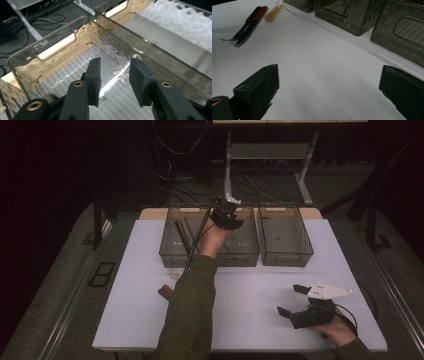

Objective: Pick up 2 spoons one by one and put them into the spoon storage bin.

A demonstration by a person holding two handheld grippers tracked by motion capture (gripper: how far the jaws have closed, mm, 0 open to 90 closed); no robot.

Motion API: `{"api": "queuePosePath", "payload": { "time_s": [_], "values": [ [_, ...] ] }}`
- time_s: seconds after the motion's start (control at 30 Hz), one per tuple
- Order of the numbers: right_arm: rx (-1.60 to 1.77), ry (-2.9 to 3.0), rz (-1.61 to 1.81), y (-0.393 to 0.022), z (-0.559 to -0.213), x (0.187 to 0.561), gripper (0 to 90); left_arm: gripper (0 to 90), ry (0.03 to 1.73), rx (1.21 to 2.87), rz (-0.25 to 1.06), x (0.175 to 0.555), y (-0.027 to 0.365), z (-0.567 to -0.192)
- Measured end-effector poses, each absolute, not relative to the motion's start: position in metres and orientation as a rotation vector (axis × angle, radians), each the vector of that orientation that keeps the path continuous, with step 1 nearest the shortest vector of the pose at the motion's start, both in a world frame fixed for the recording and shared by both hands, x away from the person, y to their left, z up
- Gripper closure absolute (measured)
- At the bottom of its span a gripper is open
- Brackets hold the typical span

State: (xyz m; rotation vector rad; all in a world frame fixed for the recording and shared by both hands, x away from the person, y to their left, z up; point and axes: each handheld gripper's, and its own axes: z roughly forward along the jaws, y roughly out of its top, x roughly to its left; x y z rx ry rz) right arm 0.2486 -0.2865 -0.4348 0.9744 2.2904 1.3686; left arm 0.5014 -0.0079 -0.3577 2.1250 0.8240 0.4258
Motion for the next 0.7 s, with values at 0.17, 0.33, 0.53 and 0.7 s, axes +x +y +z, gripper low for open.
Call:
{"api": "queuePosePath", "payload": {
  "time_s": [0.17,0.33,0.53,0.7],
  "values": [
    [0.976,2.287,1.369,-0.287,-0.436,0.249,3.1,47.1,0.820,2.090,0.375,0.488,0.007,-0.353],
    [0.980,2.286,1.371,-0.288,-0.436,0.250,3.1,39.6,0.790,2.089,0.344,0.471,0.020,-0.351],
    [0.985,2.289,1.371,-0.288,-0.437,0.251,3.1,34.4,0.740,2.087,0.341,0.446,0.037,-0.347],
    [0.990,2.288,1.361,-0.288,-0.438,0.251,3.1,32.5,0.728,2.085,0.339,0.427,0.055,-0.350]
  ]
}}
